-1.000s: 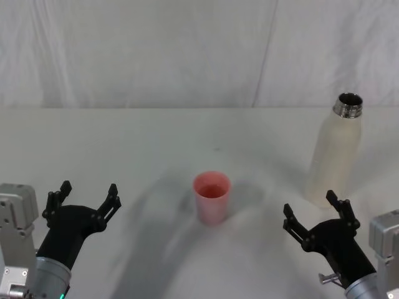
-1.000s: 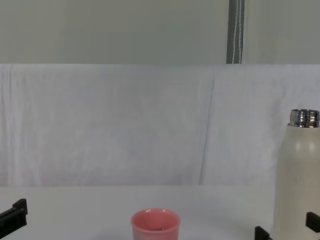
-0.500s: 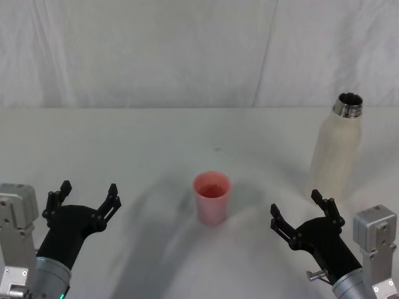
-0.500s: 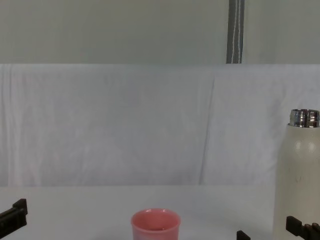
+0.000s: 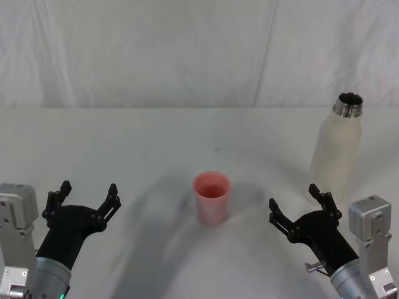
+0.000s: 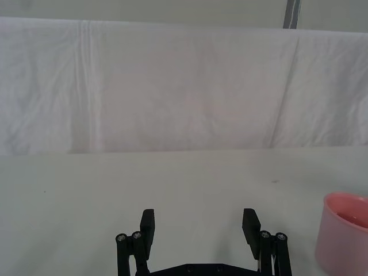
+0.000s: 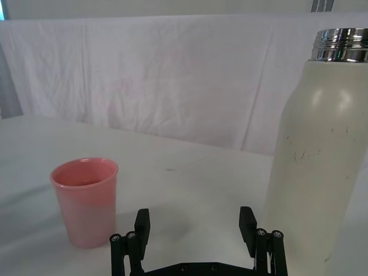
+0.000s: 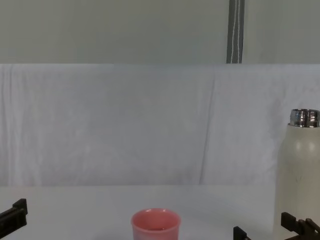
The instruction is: Grasp the thermos with one hand and pour water into the cup lid.
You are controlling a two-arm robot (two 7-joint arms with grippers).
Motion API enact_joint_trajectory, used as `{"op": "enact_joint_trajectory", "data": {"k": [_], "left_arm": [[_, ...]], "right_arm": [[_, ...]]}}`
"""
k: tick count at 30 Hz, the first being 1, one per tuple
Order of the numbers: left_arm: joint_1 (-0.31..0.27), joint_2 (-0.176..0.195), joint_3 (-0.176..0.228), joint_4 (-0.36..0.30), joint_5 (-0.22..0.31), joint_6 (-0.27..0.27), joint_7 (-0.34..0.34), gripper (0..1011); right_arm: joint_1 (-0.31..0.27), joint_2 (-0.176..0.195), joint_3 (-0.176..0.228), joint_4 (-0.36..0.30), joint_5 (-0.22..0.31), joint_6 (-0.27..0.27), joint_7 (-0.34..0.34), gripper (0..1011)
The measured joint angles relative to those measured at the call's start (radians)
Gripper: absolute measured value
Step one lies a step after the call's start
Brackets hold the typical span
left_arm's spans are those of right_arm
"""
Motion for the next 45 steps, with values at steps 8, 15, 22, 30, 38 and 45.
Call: {"op": "enact_joint_trajectory", "data": {"k": [8, 15, 22, 30, 38, 45], "left_arm": [[0.0, 0.0, 0.0, 0.0, 0.0, 0.0, 0.0, 1001], [0.0, 0.0, 0.0, 0.0, 0.0, 0.0, 0.0, 1001], [0.0, 0.0, 0.0, 0.0, 0.0, 0.0, 0.0, 1001], [0.0, 0.0, 0.0, 0.0, 0.0, 0.0, 0.0, 1001], [0.0, 0.0, 0.0, 0.0, 0.0, 0.0, 0.0, 1001], [0.0, 0.0, 0.0, 0.0, 0.0, 0.0, 0.0, 1001]], "right_arm": [[-0.003, 0.0, 0.001, -0.002, 0.0, 0.0, 0.0, 1002], [-0.004, 0.0, 0.001, -0.004, 0.0, 0.0, 0.0, 1002], [-0.005, 0.0, 0.002, -0.005, -0.001, -0.001, 0.0, 1002], [-0.006, 0.0, 0.002, -0.006, -0.001, -0.001, 0.0, 1002], [-0.006, 0.0, 0.002, -0.006, -0.001, -0.002, 0.0, 1002], [-0.006, 0.0, 0.002, -0.006, -0.001, -0.002, -0.001, 1002]]}}
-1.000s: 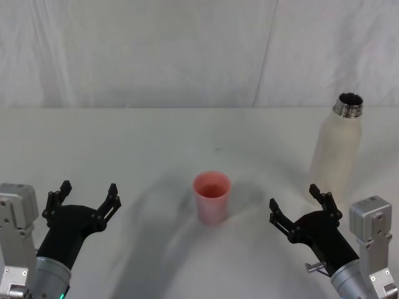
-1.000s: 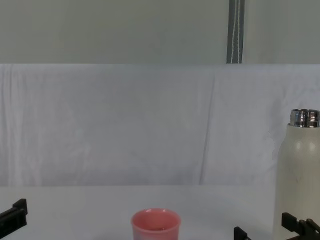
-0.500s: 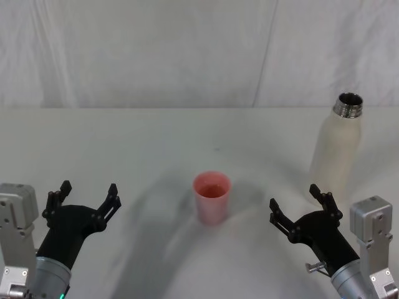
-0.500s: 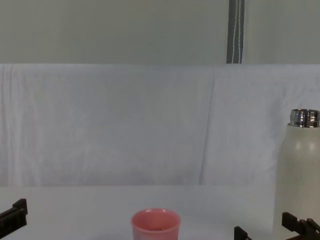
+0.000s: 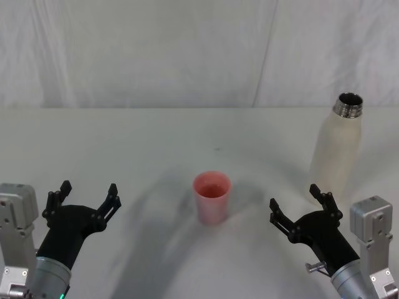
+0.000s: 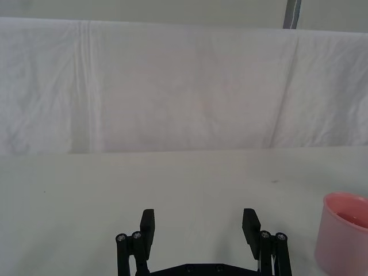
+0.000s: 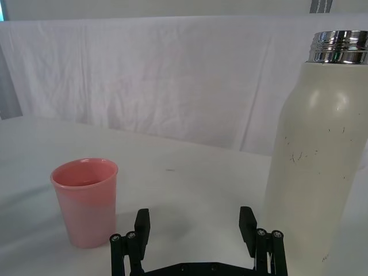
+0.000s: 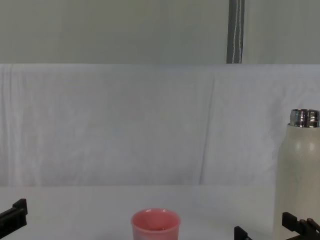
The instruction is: Grasp the thermos with one hand and pour water into the cup lid.
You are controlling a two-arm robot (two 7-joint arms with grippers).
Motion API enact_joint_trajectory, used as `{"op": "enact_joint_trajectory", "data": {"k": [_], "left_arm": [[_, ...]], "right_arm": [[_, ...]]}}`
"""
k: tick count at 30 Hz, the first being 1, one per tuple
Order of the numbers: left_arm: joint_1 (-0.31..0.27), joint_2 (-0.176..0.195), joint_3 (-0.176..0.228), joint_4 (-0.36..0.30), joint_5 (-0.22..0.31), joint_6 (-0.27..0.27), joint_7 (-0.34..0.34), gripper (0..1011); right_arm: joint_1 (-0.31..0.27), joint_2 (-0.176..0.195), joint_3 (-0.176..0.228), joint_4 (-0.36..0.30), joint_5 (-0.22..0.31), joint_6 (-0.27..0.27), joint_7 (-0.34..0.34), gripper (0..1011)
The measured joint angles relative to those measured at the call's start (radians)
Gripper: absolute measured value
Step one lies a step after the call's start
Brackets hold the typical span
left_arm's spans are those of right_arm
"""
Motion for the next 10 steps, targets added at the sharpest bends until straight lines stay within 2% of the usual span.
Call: {"op": "enact_joint_trajectory", "data": {"k": [10], "left_arm": [[0.0, 0.0, 0.0, 0.0, 0.0, 0.0, 0.0, 1001]], "right_arm": [[0.0, 0.0, 0.0, 0.0, 0.0, 0.0, 0.0, 1002]]}}
